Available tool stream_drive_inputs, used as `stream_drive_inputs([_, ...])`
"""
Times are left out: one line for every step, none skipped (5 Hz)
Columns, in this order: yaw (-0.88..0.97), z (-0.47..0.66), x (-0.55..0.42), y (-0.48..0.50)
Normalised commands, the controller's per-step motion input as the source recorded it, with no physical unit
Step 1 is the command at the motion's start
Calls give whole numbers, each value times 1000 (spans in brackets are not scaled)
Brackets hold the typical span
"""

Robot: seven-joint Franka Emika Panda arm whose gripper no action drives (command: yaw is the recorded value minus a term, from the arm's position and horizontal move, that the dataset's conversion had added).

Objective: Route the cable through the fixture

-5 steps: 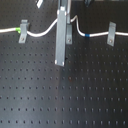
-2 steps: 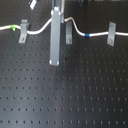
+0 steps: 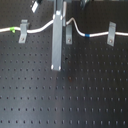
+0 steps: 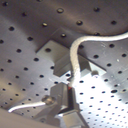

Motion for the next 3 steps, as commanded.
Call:
stream_drive_inputs([0,0,-60,-15])
stream_drive_inputs([-177,1,-143,-55])
stream_drive_inputs([-389,2,-181,-106])
